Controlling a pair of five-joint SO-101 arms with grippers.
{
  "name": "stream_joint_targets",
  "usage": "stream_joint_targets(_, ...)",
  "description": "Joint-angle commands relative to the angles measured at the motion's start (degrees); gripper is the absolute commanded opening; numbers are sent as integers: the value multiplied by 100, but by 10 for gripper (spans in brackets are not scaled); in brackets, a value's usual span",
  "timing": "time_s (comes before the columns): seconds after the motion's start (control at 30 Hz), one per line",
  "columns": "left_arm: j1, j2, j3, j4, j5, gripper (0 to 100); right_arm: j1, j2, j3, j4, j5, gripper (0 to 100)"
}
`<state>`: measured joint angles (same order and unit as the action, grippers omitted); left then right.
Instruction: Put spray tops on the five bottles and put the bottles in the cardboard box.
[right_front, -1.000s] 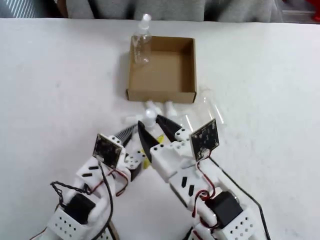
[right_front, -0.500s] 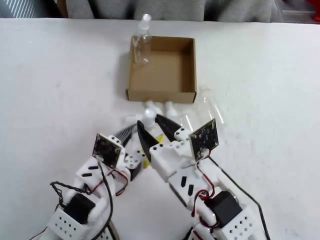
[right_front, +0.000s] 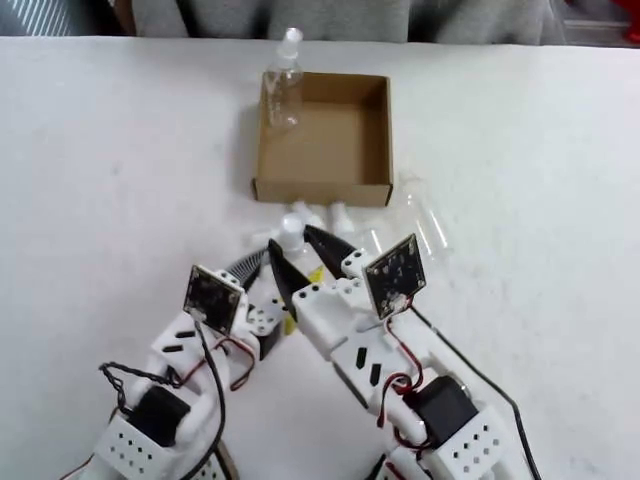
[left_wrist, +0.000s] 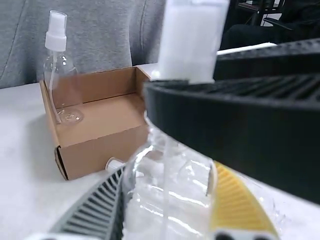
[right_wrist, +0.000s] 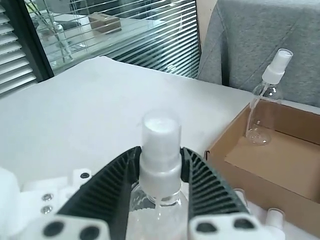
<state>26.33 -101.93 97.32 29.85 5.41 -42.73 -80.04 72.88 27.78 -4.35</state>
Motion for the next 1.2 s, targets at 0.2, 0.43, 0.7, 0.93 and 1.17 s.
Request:
stream_joint_targets(0.2, -22, -145, -18, -123, -26, 106, -198, 110, -79, 163, 62, 59)
stream_joint_targets(0.43, -22, -145, -18, -123, -26, 106, -233, 84, -343, 532, 18, 202)
stream_joint_targets(0.7, -22, -145, -18, -123, -26, 106, -233, 136, -1380, 1367, 9, 248)
stream_joint_targets(0.93, -22, -145, -18, -123, -26, 106, -207, 136, -1943, 1851, 9, 297)
stream_joint_targets(1.17, -31, -145, -18, -114, -26, 106, -4, 101, -2567, 2457, -105, 297)
